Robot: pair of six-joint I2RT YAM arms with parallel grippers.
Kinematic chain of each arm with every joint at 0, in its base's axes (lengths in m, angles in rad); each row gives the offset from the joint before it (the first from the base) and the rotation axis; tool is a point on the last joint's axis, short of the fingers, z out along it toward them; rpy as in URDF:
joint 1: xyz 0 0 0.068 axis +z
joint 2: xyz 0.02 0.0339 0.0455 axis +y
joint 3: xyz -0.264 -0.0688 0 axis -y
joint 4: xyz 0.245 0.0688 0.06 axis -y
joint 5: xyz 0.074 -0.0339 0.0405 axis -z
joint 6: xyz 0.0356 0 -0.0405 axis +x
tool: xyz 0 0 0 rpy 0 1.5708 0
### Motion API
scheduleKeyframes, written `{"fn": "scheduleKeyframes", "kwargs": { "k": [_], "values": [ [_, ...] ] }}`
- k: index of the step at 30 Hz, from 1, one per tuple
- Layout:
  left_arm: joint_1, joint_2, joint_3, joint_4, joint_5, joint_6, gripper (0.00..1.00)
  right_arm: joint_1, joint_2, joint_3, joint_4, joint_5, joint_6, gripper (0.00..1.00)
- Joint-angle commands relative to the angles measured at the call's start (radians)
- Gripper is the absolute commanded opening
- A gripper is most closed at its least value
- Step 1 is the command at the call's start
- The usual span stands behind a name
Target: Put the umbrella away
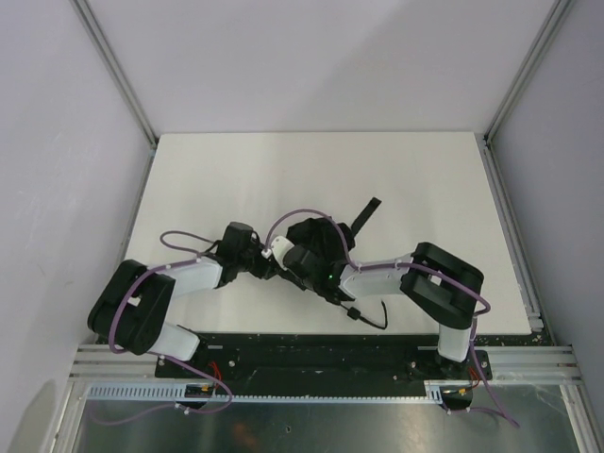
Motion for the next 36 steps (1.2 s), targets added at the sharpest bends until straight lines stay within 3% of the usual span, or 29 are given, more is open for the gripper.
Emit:
{"fn": "scheduleKeyframes", "kwargs": {
  "k": [1,3,8,10,11,20,28,36],
  "values": [
    [-0.003,-0.001,0.021,-0.135,-0.009,0.03,0.0,-0.049,0.054,-0.035,-0.019,-0.116,0.074,0.16],
    [-0.003,0.0,0.042,-0.135,-0.006,0.056,0.05,-0.081,0.059,-0.054,-0.024,-0.211,0.099,0.05],
    [0.004,-0.05,0.095,-0.133,-0.047,0.155,0.73,-0.201,0.091,-0.102,-0.017,-0.529,0.222,0.0],
    [0.014,-0.083,0.113,-0.133,-0.065,0.196,0.91,-0.25,0.11,-0.124,0.005,-0.642,0.283,0.0],
    [0.022,-0.098,0.118,-0.132,-0.07,0.209,0.95,-0.272,0.119,-0.134,0.021,-0.695,0.311,0.0],
    [0.074,-0.182,0.066,-0.117,-0.038,0.206,0.99,-0.429,0.224,-0.173,0.172,-1.049,0.56,0.0],
    [0.04,-0.089,0.014,0.039,0.035,0.117,1.0,-0.472,0.3,-0.194,0.378,-1.169,0.774,0.0],
    [-0.041,0.018,-0.009,0.047,-0.038,0.067,0.96,-0.482,0.327,-0.211,0.549,-1.228,0.912,0.0]
  ]
}}
